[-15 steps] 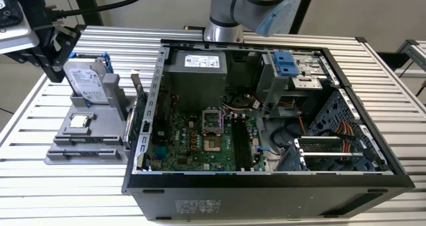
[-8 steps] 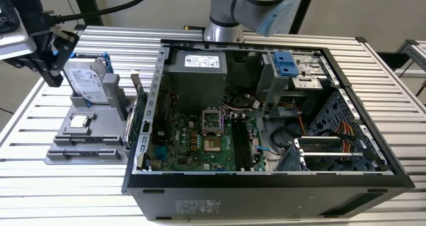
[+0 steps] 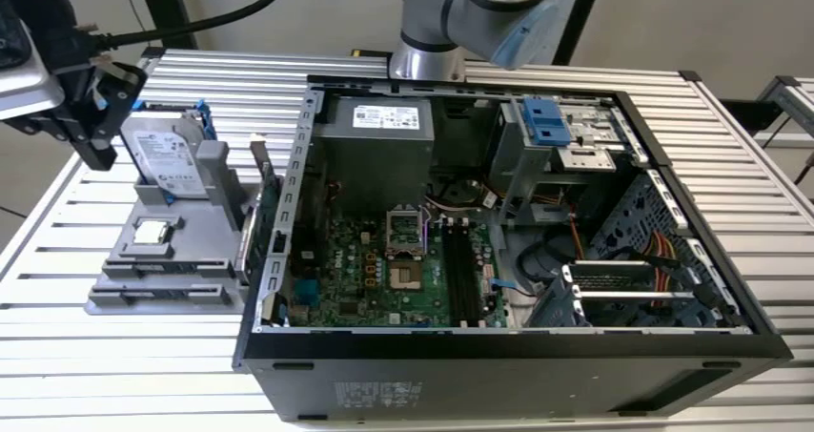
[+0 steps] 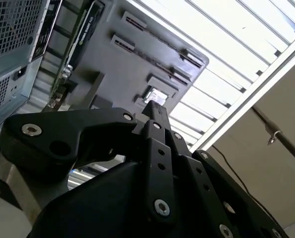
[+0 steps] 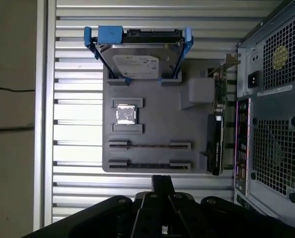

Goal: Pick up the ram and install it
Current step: 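Pick up the ram and move it above insertion slot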

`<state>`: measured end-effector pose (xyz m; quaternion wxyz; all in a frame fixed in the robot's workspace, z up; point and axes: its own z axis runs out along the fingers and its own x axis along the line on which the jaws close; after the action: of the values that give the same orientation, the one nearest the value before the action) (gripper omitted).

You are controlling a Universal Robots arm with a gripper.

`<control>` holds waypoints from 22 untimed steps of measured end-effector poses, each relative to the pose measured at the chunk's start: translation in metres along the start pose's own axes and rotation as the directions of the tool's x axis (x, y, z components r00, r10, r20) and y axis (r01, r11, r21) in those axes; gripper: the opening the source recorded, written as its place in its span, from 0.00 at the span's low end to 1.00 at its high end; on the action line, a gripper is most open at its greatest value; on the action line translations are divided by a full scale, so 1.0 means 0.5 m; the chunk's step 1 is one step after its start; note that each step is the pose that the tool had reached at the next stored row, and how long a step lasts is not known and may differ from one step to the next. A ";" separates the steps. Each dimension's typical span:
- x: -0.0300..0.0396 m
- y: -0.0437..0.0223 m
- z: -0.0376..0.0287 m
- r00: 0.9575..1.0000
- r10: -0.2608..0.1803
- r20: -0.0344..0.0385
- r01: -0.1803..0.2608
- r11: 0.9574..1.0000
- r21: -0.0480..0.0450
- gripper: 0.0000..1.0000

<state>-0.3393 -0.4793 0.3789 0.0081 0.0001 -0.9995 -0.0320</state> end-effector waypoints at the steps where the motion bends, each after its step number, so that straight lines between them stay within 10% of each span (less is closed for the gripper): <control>1: 0.000 -0.002 0.000 1.000 0.000 0.000 0.000 1.000 0.000 0.00; 22: 0.001 -0.025 0.002 1.000 0.000 0.000 0.000 1.000 0.000 0.00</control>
<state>-0.3396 -0.4918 0.3773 0.0081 -0.0001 -0.9995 -0.0320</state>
